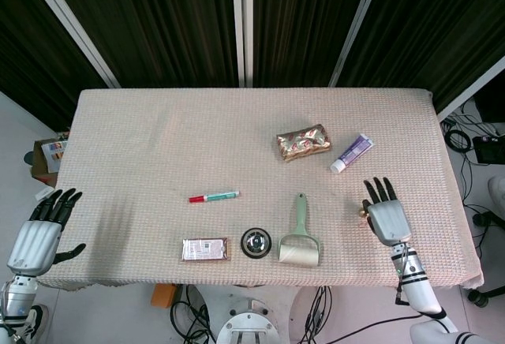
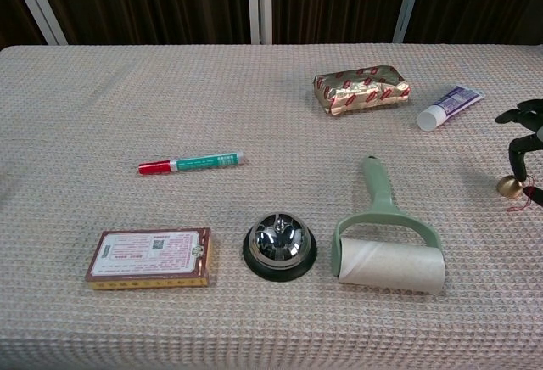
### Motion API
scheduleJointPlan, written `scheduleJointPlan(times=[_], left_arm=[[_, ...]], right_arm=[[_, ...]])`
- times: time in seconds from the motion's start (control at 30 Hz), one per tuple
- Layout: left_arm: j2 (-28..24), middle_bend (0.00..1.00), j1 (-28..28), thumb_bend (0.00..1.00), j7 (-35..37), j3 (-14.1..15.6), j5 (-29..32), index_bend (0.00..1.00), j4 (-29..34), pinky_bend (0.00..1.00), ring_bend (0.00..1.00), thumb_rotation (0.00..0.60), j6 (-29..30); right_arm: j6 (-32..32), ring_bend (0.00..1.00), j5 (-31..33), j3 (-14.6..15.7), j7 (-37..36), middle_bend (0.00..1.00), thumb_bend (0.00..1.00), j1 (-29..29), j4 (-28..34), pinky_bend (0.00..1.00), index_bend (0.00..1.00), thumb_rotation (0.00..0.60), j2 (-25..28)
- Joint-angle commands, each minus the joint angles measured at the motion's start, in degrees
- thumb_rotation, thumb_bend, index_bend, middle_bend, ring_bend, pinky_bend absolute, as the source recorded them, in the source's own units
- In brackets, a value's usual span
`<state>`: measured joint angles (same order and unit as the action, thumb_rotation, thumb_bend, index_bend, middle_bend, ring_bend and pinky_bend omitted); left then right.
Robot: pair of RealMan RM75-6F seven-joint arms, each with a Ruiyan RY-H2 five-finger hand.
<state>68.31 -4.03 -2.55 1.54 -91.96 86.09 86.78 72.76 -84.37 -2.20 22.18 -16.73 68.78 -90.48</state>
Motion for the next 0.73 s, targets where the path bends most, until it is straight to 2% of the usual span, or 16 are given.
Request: scheduleJointPlan(times=[0.03, 0.1, 0.23, 0.37, 0.57, 0.73], left_arm=[[0.0, 0.07, 0.0, 0.11, 0.0, 0.0, 0.0, 0.08, 0.0, 0.16, 0.04, 0.6, 0.0], [0.0, 0.07, 0.0, 0.11, 0.0, 0.0, -0.1, 0.08, 0.1, 0.16, 0.04, 0.6, 0.0], [0.1, 0.07, 0.0, 0.11, 0.1, 0.0, -0.1, 0.08, 0.1, 0.16, 0.04, 0.6, 0.1], [-0.2, 0.07, 0.1, 0.11, 0.1, 0.0, -0.3, 0.08, 0.4, 0.16, 0.04, 0.6, 0.4], [-0.5, 0.07, 0.1, 0.11, 0.0, -0.2, -0.4, 0.08, 0.9, 0.16, 0.04, 0.6, 0.8], [-0.7, 0.07, -0.2, 0.11, 0.0, -0.5, -0.5, 0.08, 1.1, 0.16, 0.04, 0.6, 0.7]], right_arm=[[-0.1, 0.0, 0.6, 0.0, 0.4, 0.0, 0.16, 0.3, 1.9, 0.0, 0.06, 0.6, 1.4], [0.1, 0.0, 0.9, 0.1, 0.2, 0.0, 0.14, 0.8, 3.8, 0.0, 0.0, 0.6, 2.9], [2.5, 0.0, 0.1, 1.6, -3.3, 0.0, 0.1, 3.2, 8.4, 0.0, 0.0, 0.6, 7.4], [8.3, 0.0, -2.3, 4.3, -8.4, 0.0, 0.08, 7.5, 10.5, 0.0, 0.0, 0.6, 13.2], [16.4, 0.0, -0.8, 4.6, -17.0, 0.0, 0.07, 14.5, 5.9, 0.0, 0.0, 0.6, 16.9], [17.5, 0.0, 0.8, 3.3, -24.5, 0.0, 0.07, 16.6, 0.7, 0.0, 0.0, 0.6, 16.6]])
